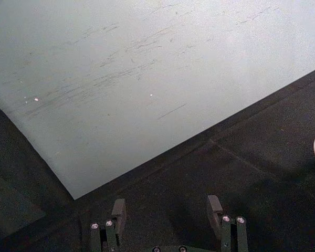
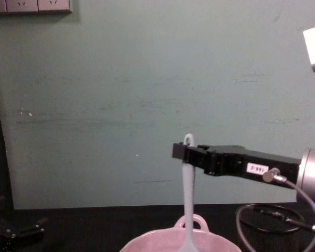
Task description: Use the one hand to pick up the spoon and stir the clear water in the bowl.
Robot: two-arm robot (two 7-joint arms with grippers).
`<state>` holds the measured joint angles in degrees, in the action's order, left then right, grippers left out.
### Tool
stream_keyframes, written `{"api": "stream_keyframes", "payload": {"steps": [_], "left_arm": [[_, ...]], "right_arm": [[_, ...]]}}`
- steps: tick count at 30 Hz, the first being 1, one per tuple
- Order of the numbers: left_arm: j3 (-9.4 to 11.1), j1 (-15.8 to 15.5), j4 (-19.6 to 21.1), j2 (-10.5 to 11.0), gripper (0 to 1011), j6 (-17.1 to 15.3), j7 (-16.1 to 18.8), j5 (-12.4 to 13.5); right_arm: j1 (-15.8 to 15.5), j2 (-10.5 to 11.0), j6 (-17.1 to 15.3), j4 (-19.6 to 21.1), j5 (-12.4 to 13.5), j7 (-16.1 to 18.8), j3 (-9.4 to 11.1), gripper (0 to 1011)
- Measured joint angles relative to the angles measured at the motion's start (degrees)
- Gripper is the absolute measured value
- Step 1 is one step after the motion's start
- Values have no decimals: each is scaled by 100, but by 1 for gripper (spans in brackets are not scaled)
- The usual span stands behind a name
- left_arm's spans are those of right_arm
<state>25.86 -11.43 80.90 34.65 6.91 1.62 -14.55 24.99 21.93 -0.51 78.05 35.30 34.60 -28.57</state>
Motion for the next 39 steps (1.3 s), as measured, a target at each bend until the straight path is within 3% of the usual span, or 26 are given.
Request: {"api": "stream_keyframes", "payload": {"steps": [8,15,23,32,39], "left_arm": [[0,0,0,0,1011,0,0,0],[0,0,0,0,1011,0,0,0],[0,0,0,0,1011,0,0,0],[0,0,0,0,1011,0,0,0],[0,0,0,0,1011,0,0,0]], "right_arm": [[33,-127,-100,13,63,102,-237,110],[348,-409,38,-392,49,185,-381,110],[631,-578,184,-866,14,224,-377,110],[672,-482,218,-957,-57,109,-226,110],[421,-215,168,-621,-51,-60,-11,110]]}}
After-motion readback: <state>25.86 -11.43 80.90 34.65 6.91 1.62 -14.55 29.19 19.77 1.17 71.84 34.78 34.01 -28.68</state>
